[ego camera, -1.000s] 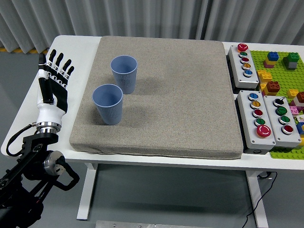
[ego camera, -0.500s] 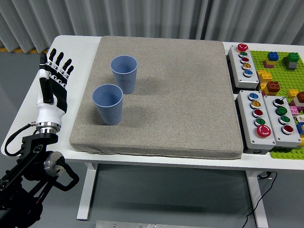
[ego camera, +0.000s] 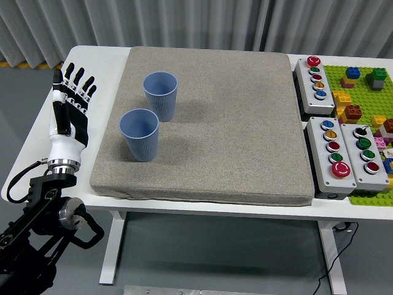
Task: Pick cup pour cup place
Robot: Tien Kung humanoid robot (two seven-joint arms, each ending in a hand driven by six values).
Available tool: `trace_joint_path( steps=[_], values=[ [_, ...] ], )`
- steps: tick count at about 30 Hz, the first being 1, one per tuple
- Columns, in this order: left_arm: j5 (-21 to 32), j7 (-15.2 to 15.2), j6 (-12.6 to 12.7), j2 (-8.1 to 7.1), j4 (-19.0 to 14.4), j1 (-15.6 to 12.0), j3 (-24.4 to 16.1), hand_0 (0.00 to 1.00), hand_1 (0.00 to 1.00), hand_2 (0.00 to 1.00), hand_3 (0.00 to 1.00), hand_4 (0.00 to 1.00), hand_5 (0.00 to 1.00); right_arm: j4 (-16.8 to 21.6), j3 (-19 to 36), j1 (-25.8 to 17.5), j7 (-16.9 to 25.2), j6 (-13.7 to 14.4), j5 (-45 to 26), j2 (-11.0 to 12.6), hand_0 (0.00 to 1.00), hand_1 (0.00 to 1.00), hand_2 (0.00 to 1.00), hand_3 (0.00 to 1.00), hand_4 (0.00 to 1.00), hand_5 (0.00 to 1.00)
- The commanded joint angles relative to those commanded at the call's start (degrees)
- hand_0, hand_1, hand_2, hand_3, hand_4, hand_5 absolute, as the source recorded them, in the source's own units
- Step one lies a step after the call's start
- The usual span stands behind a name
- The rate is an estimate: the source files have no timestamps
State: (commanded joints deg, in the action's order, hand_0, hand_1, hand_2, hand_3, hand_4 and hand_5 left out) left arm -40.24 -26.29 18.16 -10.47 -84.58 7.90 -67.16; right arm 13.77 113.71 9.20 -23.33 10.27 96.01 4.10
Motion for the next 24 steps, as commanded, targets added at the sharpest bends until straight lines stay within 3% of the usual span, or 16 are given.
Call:
trace_joint_path(
  steps=[24],
  values=[
    [-0.28,0.06,1.07,0.06,-0.29,0.58,0.34,0.872,0.882,0.966,0.98,0.807,0.998,-0.07,-0.14,0.47,0.21,0.05,-0.37,0.11,0.644,0.6,0.508,0.577,0.002,0.002]
  ],
)
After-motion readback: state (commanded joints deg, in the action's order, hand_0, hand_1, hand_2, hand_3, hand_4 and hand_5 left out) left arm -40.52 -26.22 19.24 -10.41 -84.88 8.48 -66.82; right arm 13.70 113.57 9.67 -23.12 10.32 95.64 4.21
